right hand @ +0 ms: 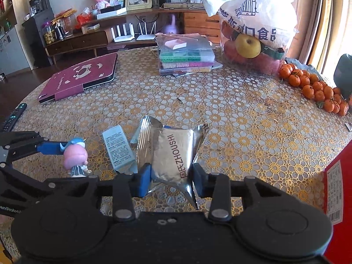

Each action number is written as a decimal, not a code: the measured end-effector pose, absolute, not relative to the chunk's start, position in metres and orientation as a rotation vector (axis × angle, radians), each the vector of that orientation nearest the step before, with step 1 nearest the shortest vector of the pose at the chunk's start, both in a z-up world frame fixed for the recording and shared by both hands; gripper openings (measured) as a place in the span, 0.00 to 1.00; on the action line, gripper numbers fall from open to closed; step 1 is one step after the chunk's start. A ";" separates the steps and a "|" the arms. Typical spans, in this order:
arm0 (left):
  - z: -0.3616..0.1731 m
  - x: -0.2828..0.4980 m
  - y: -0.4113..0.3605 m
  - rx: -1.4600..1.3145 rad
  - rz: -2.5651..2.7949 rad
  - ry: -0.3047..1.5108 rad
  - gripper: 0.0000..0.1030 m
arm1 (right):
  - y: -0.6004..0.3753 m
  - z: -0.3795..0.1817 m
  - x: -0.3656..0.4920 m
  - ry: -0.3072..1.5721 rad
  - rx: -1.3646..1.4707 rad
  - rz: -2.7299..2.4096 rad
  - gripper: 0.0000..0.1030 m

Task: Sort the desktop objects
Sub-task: 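Carry the pink figurine and silver bag over to the red shoebox, then lower the figurine with the left tool while the right tool lowers the silver bag into the box, then open the left tool to drop the figurine while the right tool releases the silver bag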

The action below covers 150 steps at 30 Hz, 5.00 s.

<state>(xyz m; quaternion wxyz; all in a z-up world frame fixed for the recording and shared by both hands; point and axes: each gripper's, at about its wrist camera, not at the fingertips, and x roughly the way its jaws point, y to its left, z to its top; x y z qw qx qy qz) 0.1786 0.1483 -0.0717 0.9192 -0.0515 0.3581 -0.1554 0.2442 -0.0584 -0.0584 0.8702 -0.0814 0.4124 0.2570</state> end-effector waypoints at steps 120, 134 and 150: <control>-0.017 0.285 -0.293 0.295 -0.633 0.821 0.71 | -0.442 -0.021 0.274 0.895 -0.125 0.140 0.38; -0.046 0.309 -0.292 0.285 -0.642 0.933 0.71 | -0.434 -0.050 0.293 0.982 -0.138 0.138 0.38; -0.058 0.321 -0.298 0.299 -0.628 1.064 0.71 | -0.436 -0.052 0.303 0.994 -0.109 0.124 0.42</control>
